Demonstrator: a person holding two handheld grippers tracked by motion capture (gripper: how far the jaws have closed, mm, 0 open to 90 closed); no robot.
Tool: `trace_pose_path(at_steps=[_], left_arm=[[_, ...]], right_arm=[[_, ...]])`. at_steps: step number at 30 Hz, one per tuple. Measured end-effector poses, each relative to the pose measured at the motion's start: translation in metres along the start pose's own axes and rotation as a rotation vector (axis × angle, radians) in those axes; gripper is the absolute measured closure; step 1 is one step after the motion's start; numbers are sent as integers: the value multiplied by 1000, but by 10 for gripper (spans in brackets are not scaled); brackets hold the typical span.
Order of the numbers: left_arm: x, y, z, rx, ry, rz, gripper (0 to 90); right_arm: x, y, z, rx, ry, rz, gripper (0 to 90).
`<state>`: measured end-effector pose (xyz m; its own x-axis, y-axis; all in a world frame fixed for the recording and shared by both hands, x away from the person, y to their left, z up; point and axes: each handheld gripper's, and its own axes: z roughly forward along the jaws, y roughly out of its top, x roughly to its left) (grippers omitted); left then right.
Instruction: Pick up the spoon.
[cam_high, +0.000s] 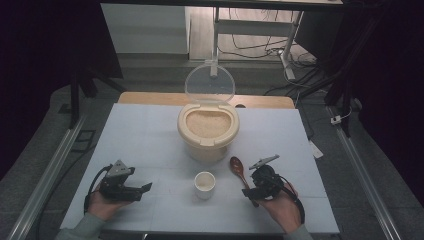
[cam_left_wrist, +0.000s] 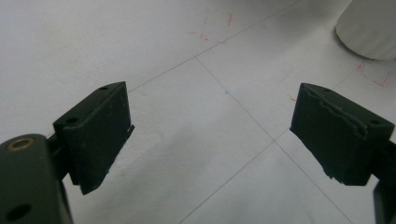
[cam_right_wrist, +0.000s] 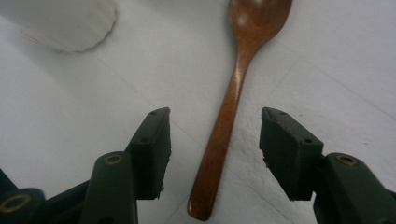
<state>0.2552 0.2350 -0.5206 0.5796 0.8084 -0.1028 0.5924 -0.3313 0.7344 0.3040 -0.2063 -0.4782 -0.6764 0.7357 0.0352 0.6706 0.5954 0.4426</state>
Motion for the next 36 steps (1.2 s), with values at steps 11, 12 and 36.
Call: trace_pose_path(at_steps=[11,12,36], left_arm=[[0,-1,1,4,1,1,121],[0,-1,1,4,1,0,121],[2,-3,0,5,-2,4,121]], right_arm=[[2,0,18,55,-44,16,582],[2,0,18,55,-44,16,582],[6,5,26,85,-125,50,789]])
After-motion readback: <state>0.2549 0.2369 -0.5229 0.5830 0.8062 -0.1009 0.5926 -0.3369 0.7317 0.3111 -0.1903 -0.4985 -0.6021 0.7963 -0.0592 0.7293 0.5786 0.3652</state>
